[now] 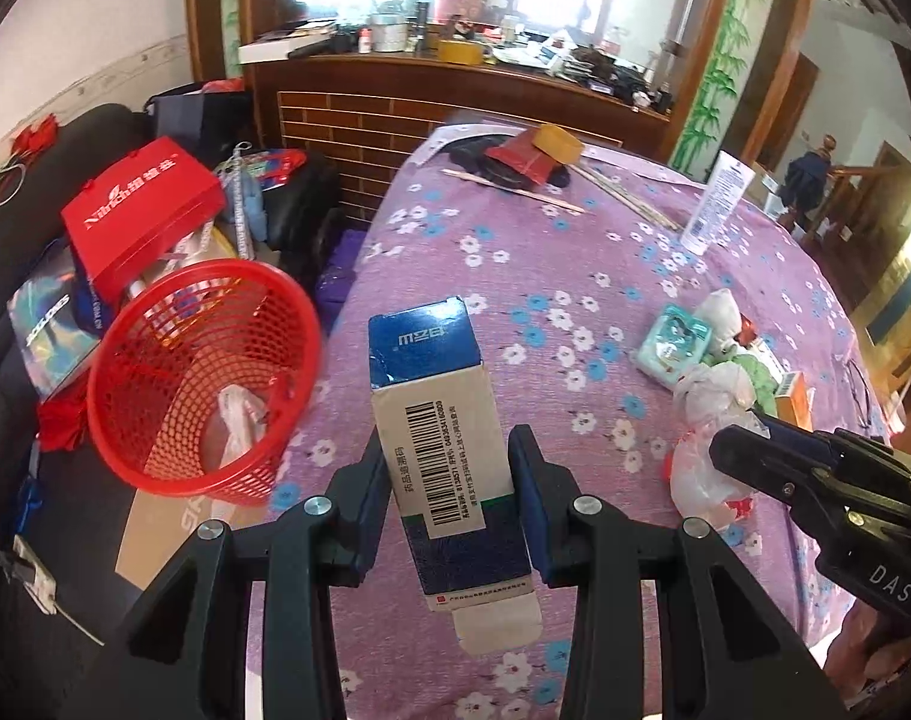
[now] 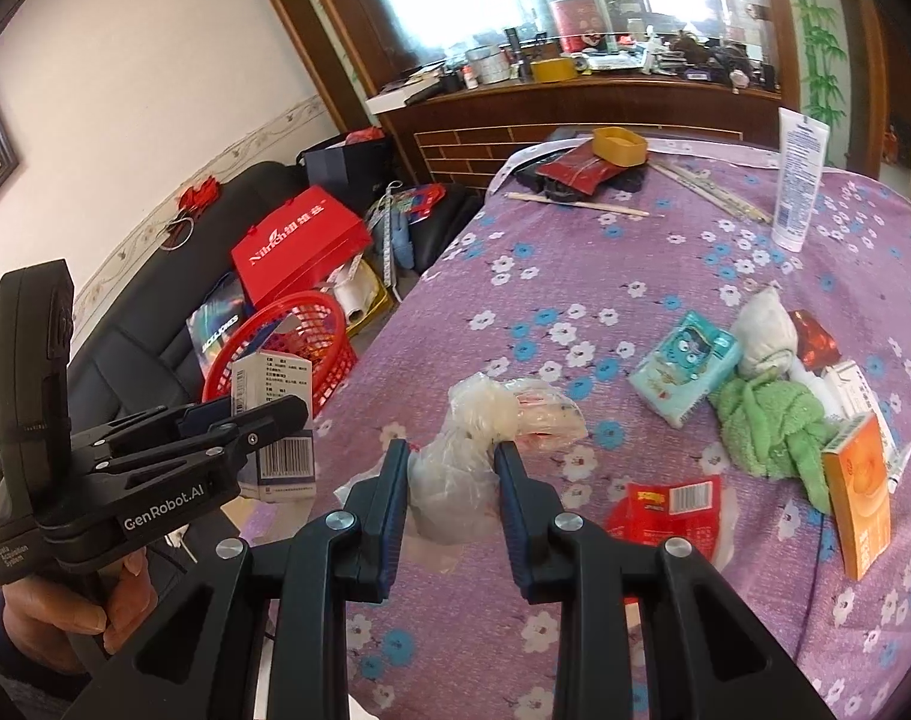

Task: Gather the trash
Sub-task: 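Carry the box and bag to the red basket and release both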

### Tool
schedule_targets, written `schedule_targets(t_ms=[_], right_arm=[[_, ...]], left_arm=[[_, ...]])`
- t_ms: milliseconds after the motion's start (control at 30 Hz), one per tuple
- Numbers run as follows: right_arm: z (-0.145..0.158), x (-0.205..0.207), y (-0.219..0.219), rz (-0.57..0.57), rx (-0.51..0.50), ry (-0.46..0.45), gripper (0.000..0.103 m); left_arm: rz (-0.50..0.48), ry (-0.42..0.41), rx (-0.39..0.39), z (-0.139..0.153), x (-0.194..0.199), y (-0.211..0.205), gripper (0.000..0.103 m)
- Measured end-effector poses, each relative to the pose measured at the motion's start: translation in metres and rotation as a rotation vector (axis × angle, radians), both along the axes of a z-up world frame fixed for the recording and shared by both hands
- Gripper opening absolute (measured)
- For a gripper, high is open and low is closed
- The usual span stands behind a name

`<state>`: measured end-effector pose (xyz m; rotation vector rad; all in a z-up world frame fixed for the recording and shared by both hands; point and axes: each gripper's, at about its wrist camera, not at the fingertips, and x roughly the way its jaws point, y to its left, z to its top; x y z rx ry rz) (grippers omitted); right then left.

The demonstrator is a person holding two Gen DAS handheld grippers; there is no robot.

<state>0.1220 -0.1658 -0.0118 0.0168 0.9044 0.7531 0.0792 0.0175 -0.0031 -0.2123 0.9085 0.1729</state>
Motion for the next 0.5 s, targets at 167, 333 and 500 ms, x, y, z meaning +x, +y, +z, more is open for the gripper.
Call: schedule_targets(t_ms=[167, 333, 500], right_arm=[[0.004, -0.001, 0.013, 0.039, 0.000, -0.008, 0.031], [0.007, -0.002, 0.029, 0.088, -0.004, -0.014, 0.031], [0.008, -0.003, 0.044, 0.129, -0.012, -0.016, 0.031]], left_arm=[[0.043, -0.012, 0.007, 0.003, -0.007, 0.011, 0.037], [0.089, -0.023, 0.009, 0.007, -0.016, 0.025, 0.037], [0.121, -0.025, 0.006, 0.008, -0.021, 0.035, 0.037]])
